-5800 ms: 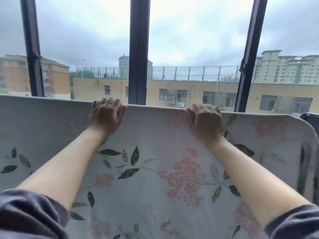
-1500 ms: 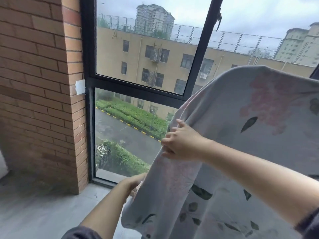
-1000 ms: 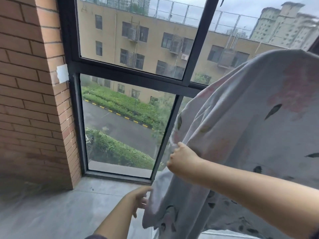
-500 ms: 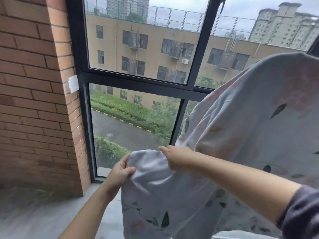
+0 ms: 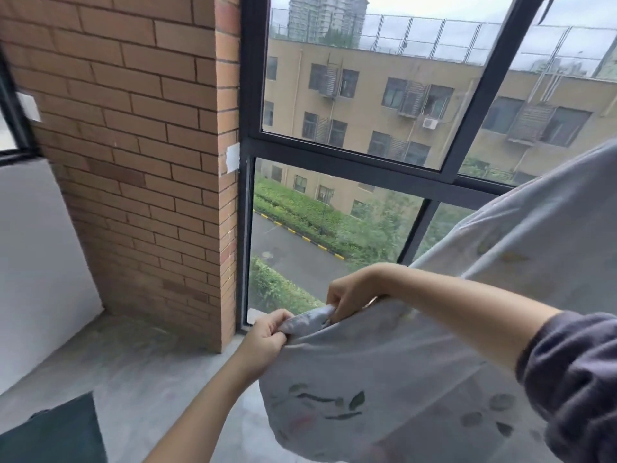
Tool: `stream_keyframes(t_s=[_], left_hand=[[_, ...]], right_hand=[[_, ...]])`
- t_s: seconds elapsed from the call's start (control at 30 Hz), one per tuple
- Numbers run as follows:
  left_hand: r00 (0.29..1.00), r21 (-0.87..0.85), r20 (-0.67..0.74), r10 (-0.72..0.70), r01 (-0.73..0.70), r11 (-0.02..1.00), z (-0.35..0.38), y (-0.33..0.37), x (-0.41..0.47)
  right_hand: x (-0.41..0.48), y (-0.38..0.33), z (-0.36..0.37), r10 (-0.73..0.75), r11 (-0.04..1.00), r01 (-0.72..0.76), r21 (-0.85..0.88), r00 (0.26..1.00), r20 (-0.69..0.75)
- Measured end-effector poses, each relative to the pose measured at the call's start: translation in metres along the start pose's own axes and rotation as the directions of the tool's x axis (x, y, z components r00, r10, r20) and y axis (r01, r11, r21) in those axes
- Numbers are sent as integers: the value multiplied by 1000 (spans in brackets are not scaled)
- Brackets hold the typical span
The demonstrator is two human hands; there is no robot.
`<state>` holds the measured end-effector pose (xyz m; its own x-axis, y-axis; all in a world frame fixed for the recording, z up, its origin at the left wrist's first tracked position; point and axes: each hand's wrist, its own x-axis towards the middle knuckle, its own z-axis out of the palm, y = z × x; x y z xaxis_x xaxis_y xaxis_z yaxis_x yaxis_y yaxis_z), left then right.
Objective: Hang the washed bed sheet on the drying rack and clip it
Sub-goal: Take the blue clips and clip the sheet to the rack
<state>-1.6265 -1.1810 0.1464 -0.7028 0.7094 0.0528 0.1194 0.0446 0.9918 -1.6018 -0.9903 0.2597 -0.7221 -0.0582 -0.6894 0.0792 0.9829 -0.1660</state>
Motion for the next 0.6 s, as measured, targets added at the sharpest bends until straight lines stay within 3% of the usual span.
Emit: stream_keyframes(t_s=[0.1, 0.2, 0.23, 0.3, 0.37, 0.47, 0.53, 0.6], left_hand=[[998, -92, 35, 59, -55, 994, 15, 9, 8], [975, -143, 205, 86, -57, 988, 34, 26, 19], [959, -115, 272, 81, -51, 992, 43, 32, 21], [917, -75, 387, 93, -69, 995, 63, 43, 26], [840, -89, 535, 93, -53, 995, 85, 51, 34], [758, -30, 652, -1, 27, 999, 111, 61, 50], [806, -18, 591, 42, -39, 999, 128, 66, 63], [883, 50, 440, 162, -204, 978, 149, 75, 79]], right_hand=[[-31, 8, -10, -30, 994, 45, 101, 990, -138], [-71, 15, -16, -72, 959, 155, 237, 942, -326], [-85, 17, -18, -89, 978, 147, 148, 936, -340], [-117, 24, -23, -66, 980, 11, -200, 960, -270], [-150, 41, -24, 74, 836, -154, -527, 983, -171], [-197, 67, -20, 42, 516, -188, -836, 980, -195], [-221, 77, -15, 44, 482, -201, -853, 978, -205], [-240, 85, -8, -78, 460, -201, -865, 961, -265]])
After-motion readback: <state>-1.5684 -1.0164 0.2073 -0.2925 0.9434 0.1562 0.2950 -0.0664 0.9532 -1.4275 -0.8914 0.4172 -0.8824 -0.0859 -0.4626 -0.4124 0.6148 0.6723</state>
